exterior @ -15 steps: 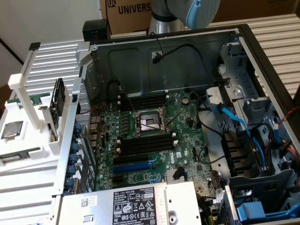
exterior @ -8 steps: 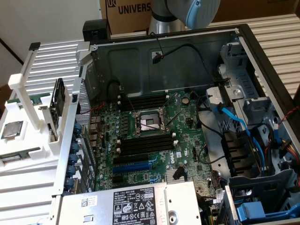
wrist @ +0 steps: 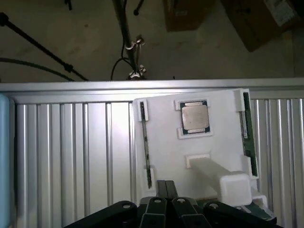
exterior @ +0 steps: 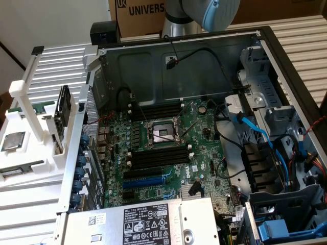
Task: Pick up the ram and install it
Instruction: 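Pick up the ram and move it above insertion slot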
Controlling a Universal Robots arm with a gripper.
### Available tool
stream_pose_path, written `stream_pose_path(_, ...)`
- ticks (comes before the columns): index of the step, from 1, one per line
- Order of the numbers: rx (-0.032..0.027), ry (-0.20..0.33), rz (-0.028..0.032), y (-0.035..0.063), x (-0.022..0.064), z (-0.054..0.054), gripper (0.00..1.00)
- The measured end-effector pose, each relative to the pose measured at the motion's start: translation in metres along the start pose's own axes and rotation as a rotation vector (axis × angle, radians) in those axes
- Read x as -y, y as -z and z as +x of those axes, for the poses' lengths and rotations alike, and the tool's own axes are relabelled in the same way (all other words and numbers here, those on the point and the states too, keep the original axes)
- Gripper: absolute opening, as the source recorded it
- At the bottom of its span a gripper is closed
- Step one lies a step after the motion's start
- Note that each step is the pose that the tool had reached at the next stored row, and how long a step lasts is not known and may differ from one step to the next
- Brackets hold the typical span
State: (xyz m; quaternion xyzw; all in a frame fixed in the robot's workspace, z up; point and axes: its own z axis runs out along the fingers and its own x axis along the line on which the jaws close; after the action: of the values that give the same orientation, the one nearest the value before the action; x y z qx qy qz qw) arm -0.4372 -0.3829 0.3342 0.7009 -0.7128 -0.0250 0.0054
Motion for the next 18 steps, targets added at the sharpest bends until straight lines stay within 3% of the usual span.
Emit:
stream_pose_path(6,-0.0032,0.104,-0.0016,-0.0053,-0.0003,0.0,0.17)
stream_pose_path(7,-0.0035,0.12,-0.0016,-0.0062,-0.0004,0.0,0.24)
stream_pose_path(13,-0.0043,0.215,0.0023,-0.0155,-0.001,0.0,0.24)
stream_pose_path(18,-0.0005,0.204,0.0032,-0.0245,-0.0006,0.0,0.24)
